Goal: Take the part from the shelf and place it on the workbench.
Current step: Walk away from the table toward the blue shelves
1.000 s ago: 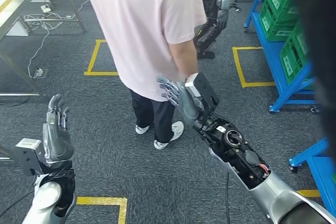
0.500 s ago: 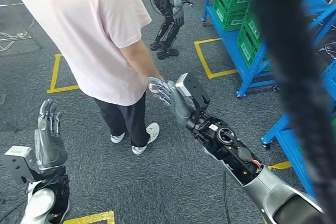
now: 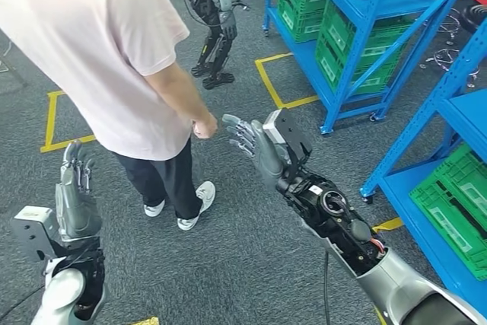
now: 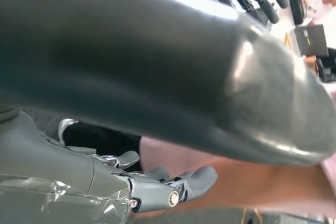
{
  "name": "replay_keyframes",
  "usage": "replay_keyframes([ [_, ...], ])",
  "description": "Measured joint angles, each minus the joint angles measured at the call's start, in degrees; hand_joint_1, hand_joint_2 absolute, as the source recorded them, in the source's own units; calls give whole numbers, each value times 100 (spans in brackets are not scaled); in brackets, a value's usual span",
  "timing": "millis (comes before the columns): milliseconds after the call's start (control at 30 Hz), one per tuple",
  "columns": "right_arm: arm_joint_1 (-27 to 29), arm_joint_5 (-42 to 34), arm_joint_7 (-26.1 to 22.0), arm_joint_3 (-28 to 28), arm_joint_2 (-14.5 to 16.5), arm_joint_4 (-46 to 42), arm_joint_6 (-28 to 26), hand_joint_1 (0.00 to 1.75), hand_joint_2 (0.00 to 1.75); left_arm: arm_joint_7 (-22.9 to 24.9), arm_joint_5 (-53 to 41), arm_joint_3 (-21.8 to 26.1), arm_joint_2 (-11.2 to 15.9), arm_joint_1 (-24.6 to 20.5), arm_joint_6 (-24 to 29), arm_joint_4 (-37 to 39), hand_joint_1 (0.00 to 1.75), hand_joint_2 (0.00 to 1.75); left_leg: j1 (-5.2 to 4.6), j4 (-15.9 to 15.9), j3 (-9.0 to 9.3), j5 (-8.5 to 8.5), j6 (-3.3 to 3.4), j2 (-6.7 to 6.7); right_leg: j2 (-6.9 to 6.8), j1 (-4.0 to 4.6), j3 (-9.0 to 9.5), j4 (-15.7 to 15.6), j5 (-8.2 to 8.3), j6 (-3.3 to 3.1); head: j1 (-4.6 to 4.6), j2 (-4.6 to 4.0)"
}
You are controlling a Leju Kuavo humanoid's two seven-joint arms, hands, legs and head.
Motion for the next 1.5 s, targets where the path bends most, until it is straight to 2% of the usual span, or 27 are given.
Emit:
replay_keyframes([
  [33,1,-1,2,-1,0,-2,-2,0,0,0,0,1,-1,-3,-2,-1,0,0,-13,9,2,-10,-29,44,-17,30,37,-75,-16,-40,-9,0],
  [100,11,-1,11,-2,0,-26,-11,0,0,1,0,-1,-6,-8,-9,-3,0,0,-5,15,3,-27,-85,133,110,47,22,-81,1,-132,-40,1],
  [167,12,-1,19,-8,-1,-78,-33,0,0,3,2,-2,-9,-19,-20,-12,0,0,30,195,-62,-171,-137,-27,234,39,19,-96,24,-204,-74,1],
  [233,17,-1,34,-13,-2,-124,-59,0,0,22,7,-2,-9,-25,-24,-23,0,0,47,875,-379,-524,-157,-319,346,30,22,-106,37,-261,-135,1],
  [300,43,0,67,-12,-2,-148,-85,0,0,58,13,-1,-9,-23,-19,-27,0,0,41,1712,-827,-821,-151,-415,471,42,18,-106,41,-290,-180,1],
  [333,56,1,87,-11,-2,-156,-92,0,0,72,14,-1,-8,-23,-10,-27,0,0,38,1902,-955,-826,-141,-424,541,49,17,-106,43,-294,-190,1],
  [367,62,1,101,-11,-2,-159,-93,0,0,83,14,-1,-8,-24,3,-28,0,0,37,1860,-972,-720,-125,-431,615,53,20,-105,44,-296,-193,1],
  [400,65,2,112,-11,-2,-166,-87,0,0,91,14,-2,-8,-28,19,-29,0,0,36,1584,-870,-523,-101,-455,688,55,26,-105,45,-296,-197,1],
  [500,49,2,121,-11,-2,-194,-58,0,0,109,13,-2,-3,-46,49,-44,0,0,42,377,-341,30,-22,-761,888,57,18,-95,49,-267,-211,1],
  [567,36,2,123,-12,-2,-202,-49,0,0,118,13,-2,-1,-53,52,-59,0,0,30,96,-218,71,-8,-839,1006,40,-18,-101,62,-200,-209,1],
  [633,38,2,124,-15,-3,-208,-46,0,0,123,13,-1,-4,-63,52,-75,0,0,28,42,-185,86,18,-720,1074,14,-47,-115,69,-123,-205,1],
  [700,24,2,122,-22,-7,-220,-46,0,0,128,14,-1,-9,-76,52,-90,0,0,42,-21,-137,108,73,-587,845,32,-175,129,-88,-76,-177,1],
  [767,11,2,122,-27,-9,-232,-44,0,0,132,14,-1,-11,-77,52,-95,0,0,29,-41,-113,105,112,-459,509,41,-508,850,-452,-51,-145,1],
  [833,28,2,125,-26,-9,-234,-42,0,0,135,15,-2,-9,-70,52,-95,0,0,16,-39,-110,93,122,-324,387,27,-838,1562,-709,-23,-122,1],
  [867,37,2,126,-25,-9,-234,-42,0,0,135,15,-2,-9,-69,52,-95,0,0,15,-38,-107,85,119,-258,362,20,-876,1646,-692,-13,-103,1],
  [900,39,2,126,-25,-9,-234,-42,0,0,136,15,-2,-10,-69,52,-95,0,0,15,-36,-98,75,110,-195,338,12,-787,1481,-567,-8,-76,1],
  [967,33,2,126,-26,-9,-237,-42,0,0,136,15,-2,-10,-70,52,-96,0,0,14,-28,-65,41,73,-85,174,8,-354,653,-197,-12,-22,1],
  [1033,27,2,125,-26,-9,-244,-42,0,0,136,14,-2,-9,-72,52,-98,0,0,-18,-2,-50,7,20,-2,-9,48,-4,19,-25,-59,19,1],
  [1067,27,2,124,-26,-9,-247,-43,0,0,138,14,-2,-9,-72,53,-99,0,0,-37,8,-51,1,-3,42,-42,72,45,-78,-32,-90,15,1],
  [1133,32,2,124,-31,-17,-254,-47,0,0,142,14,-2,-10,-71,54,-105,0,0,-44,13,-48,-9,-45,149,72,90,35,-89,-20,-166,-8,1],
  [1167,33,2,122,-36,-21,-263,-49,0,0,143,14,-2,-10,-72,56,-111,0,0,-32,49,-53,-49,-70,125,136,88,35,-99,-7,-200,-21,1],
  [1233,24,2,118,-42,-26,-283,-51,0,0,144,11,-2,-9,-71,58,-124,0,0,-3,429,-210,-285,-115,-101,257,65,49,-123,20,-268,-55,1],
  [1300,30,2,118,-38,-26,-292,-51,0,0,146,11,-2,-8,-52,59,-128,0,0,7,1263,-627,-646,-128,-352,381,60,46,-126,31,-308,-123,1],
  [1367,49,2,120,-33,-27,-292,-51,0,0,151,14,-2,-7,-27,59,-128,0,0,2,1859,-986,-775,-115,-417,524,75,42,-125,35,-324,-164,1],
  [1400,55,2,121,-33,-27,-292,-51,0,0,152,15,-2,-5,-21,59,-128,0,0,-3,1830,-1013,-676,-94,-430,599,84,44,-125,37,-327,-173,1],
  [1433,58,2,122,-33,-28,-292,-51,0,0,153,15,-2,-5,-19,58,-128,0,0,-8,1567,-920,-485,-63,-454,673,89,50,-125,39,-329,-179,1],
  [1500,60,2,121,-33,-28,-295,-51,0,0,152,15,-2,-3,-30,55,-128,0,0,-16,695,-537,-60,15,-658,806,93,53,-122,41,-323,-188,1],
])
